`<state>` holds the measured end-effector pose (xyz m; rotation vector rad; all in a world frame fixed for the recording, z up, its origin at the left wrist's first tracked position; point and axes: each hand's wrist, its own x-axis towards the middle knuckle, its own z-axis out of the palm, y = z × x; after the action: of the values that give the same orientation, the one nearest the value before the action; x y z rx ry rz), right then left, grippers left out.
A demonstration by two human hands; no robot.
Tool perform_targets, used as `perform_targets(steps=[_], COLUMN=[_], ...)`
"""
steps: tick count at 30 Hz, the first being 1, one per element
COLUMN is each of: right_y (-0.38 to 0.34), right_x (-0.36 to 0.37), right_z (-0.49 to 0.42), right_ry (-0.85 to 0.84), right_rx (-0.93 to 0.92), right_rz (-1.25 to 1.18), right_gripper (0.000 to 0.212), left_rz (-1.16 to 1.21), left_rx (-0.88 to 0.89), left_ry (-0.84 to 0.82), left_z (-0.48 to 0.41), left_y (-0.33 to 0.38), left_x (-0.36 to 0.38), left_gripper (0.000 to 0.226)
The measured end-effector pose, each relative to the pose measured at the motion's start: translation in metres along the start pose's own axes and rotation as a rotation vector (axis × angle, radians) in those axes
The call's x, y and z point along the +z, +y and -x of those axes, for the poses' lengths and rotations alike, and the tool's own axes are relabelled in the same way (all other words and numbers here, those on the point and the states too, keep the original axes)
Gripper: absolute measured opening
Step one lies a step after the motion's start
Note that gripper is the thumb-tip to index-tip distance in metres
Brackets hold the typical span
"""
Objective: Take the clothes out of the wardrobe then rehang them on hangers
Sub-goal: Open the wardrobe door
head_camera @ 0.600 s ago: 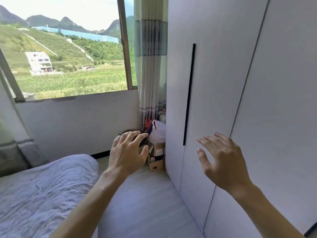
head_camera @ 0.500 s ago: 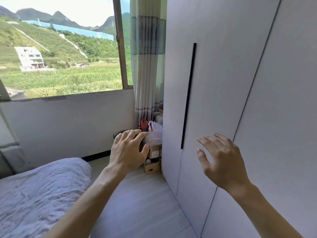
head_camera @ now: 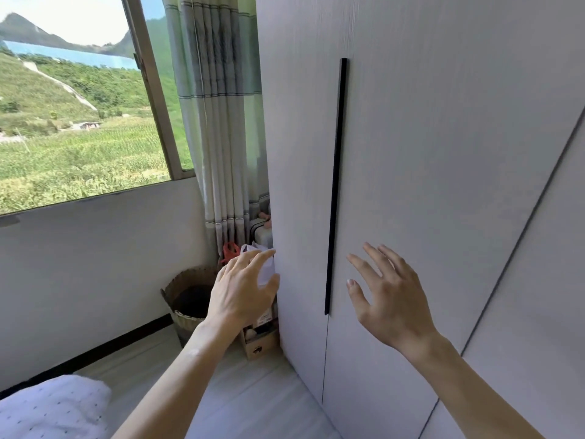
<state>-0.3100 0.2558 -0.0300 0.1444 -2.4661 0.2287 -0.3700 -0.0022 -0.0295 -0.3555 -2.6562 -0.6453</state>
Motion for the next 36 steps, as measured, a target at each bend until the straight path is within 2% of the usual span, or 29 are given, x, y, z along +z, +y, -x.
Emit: perform_targets(steps=[9, 14, 19, 23, 28, 36], right_y=[0.023, 0.046, 0.076, 0.092, 0.099, 0.084], right_x=[0.078, 0.101, 0.129, 0.148, 0.154, 0.147], right_z=[-0.111, -0.160, -0.175, -0.179, -0.181, -0.180], right_ry=[0.228, 0.341, 0.330, 0.365, 0.368, 0.365], right_rx=[0.037, 0.107, 0.205, 0.203, 0.182, 0.213], right_rz=[0.176, 0.391, 0.700, 0.860, 0.883, 0.789], right_gripper=[0.051, 0.061, 0.072, 0.071, 0.071, 0.077], left_rz=[0.319, 0.536, 0.761, 0.839, 0.814, 0.893], left_rx=[0.054, 0.062, 0.028, 0.040, 0.021, -0.013], left_ry=[-0.091, -0.181, -0.297, -0.266, -0.234, -0.219], left_z=[-0.133, -0.199, -0.248, -0.266, -0.263, -0.243], left_y=[-0.012, 0.001, 0.022, 0.030, 0.036, 0.013], left_x=[0.055, 0.095, 0.137, 0.163, 0.186, 0.168], left_gripper=[0.067, 0.069, 0.072, 0.053, 0.021, 0.020])
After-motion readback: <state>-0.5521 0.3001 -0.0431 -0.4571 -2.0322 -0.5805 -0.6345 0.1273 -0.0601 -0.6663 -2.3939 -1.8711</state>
